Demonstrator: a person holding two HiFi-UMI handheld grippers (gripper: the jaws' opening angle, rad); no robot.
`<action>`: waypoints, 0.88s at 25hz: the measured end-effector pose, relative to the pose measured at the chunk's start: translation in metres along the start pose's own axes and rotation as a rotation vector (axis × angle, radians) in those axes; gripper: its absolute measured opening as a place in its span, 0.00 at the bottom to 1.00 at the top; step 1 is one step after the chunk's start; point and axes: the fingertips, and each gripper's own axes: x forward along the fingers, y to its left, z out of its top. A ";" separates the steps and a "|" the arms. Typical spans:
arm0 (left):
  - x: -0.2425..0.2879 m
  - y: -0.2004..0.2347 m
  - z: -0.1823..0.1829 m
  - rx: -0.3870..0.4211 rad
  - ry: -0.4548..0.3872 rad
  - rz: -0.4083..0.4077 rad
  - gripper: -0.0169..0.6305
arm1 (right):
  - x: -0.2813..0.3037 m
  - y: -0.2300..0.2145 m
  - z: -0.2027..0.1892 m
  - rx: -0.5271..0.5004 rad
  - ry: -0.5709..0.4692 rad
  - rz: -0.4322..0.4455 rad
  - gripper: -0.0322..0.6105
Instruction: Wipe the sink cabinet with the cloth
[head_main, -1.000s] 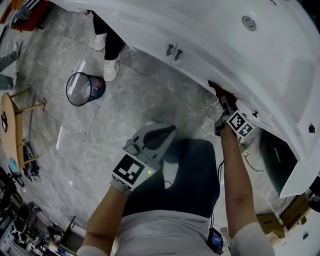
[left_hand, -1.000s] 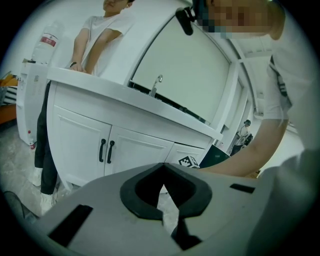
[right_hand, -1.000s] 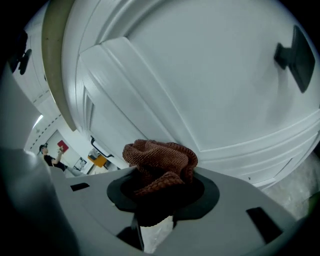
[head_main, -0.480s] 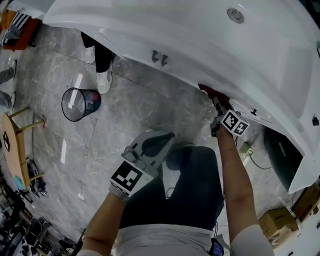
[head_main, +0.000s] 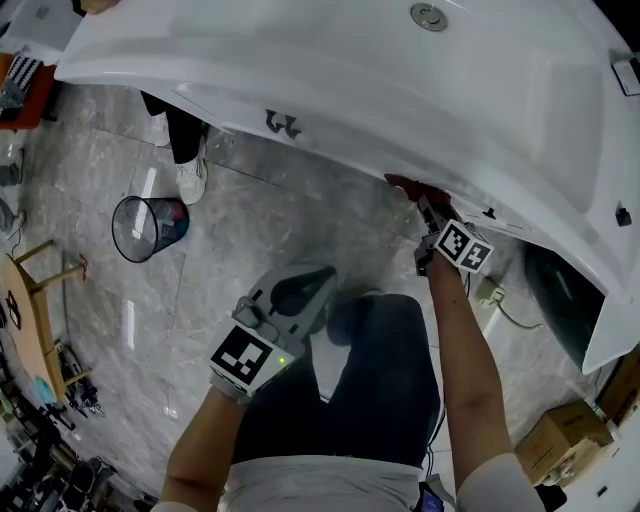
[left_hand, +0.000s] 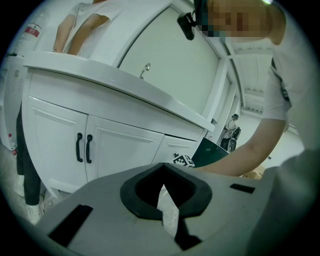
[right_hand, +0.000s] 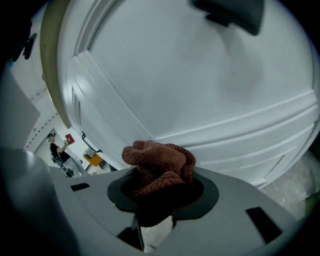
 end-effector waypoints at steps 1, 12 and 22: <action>0.003 -0.003 0.001 0.004 0.001 -0.004 0.04 | -0.006 -0.011 0.001 0.006 -0.007 -0.017 0.27; 0.047 -0.047 -0.008 0.037 0.049 -0.099 0.04 | -0.090 -0.129 0.026 -0.020 -0.030 -0.157 0.27; 0.076 -0.077 -0.010 0.063 0.076 -0.160 0.04 | -0.146 -0.194 0.044 0.007 -0.054 -0.264 0.27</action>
